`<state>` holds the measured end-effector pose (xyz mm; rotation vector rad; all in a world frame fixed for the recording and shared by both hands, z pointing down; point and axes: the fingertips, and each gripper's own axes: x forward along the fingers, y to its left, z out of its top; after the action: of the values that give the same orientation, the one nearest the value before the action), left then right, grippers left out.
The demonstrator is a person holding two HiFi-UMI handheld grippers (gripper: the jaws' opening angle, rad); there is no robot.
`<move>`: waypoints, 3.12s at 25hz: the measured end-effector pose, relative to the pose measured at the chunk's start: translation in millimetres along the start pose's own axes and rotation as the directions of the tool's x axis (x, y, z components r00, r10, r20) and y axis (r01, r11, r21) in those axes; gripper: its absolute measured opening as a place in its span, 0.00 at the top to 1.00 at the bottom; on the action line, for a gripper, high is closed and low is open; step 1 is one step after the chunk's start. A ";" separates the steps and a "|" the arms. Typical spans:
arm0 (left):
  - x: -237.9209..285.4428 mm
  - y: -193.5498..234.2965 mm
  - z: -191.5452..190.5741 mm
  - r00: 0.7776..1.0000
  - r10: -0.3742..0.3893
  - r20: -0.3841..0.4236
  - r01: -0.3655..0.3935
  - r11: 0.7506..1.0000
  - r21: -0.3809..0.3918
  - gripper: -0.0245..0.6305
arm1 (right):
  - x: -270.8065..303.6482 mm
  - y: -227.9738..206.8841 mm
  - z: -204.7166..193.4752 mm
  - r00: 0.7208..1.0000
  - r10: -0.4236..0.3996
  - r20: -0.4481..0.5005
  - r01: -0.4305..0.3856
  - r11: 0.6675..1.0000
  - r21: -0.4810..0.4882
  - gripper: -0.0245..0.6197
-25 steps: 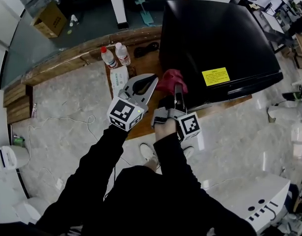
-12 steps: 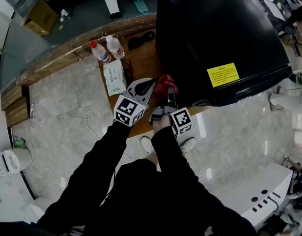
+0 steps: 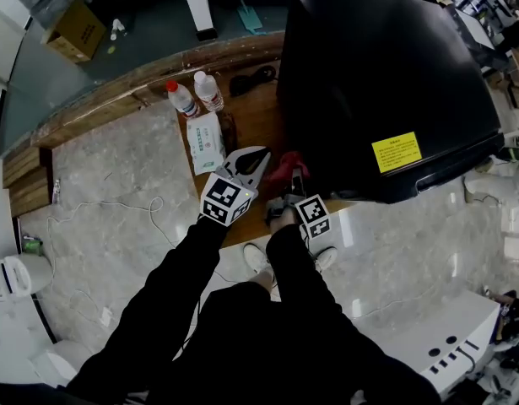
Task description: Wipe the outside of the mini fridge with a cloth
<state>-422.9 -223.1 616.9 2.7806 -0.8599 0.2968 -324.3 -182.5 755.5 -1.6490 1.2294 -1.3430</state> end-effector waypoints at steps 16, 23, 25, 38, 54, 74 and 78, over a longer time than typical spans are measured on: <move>-67.8 74.1 183.3 0.965 0.110 0.240 -0.130 0.989 0.070 0.95 | -0.4 332.9 -1.0 0.880 0.475 0.006 -0.472 0.876 -0.101 0.82; -61.1 78.3 243.1 0.957 0.091 0.276 -0.131 0.983 0.131 0.95 | 30.5 377.3 40.2 0.853 0.504 0.135 -0.513 0.858 0.040 0.82; -56.0 79.6 247.1 0.957 0.087 0.277 -0.128 0.983 0.133 0.95 | 42.7 369.6 46.0 0.858 0.489 0.159 -0.507 0.857 0.097 0.82; 7.6 104.2 197.2 0.981 0.053 0.186 -0.082 0.985 0.151 0.95 | 94.9 304.7 38.5 0.903 0.407 0.137 -0.426 0.889 0.171 0.81; 43.7 148.1 45.5 0.993 0.091 -0.075 -0.084 0.993 0.081 0.95 | 167.1 147.2 -2.1 0.980 0.176 0.094 -0.192 0.958 0.215 0.81; 8.4 130.0 39.5 0.983 0.168 -0.076 -0.162 0.984 0.077 0.95 | 142.7 92.9 -46.2 0.997 0.071 -0.032 -0.065 0.985 0.158 0.81; -30.6 93.4 60.0 0.977 0.209 -0.050 -0.202 0.972 0.118 0.95 | 84.0 169.2 -65.6 0.952 0.228 -0.205 -0.248 0.966 -0.076 0.82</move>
<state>-493.6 -297.9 565.2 2.7689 -1.1513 0.4777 -428.1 -313.5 645.6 -1.4054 1.5812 -1.3317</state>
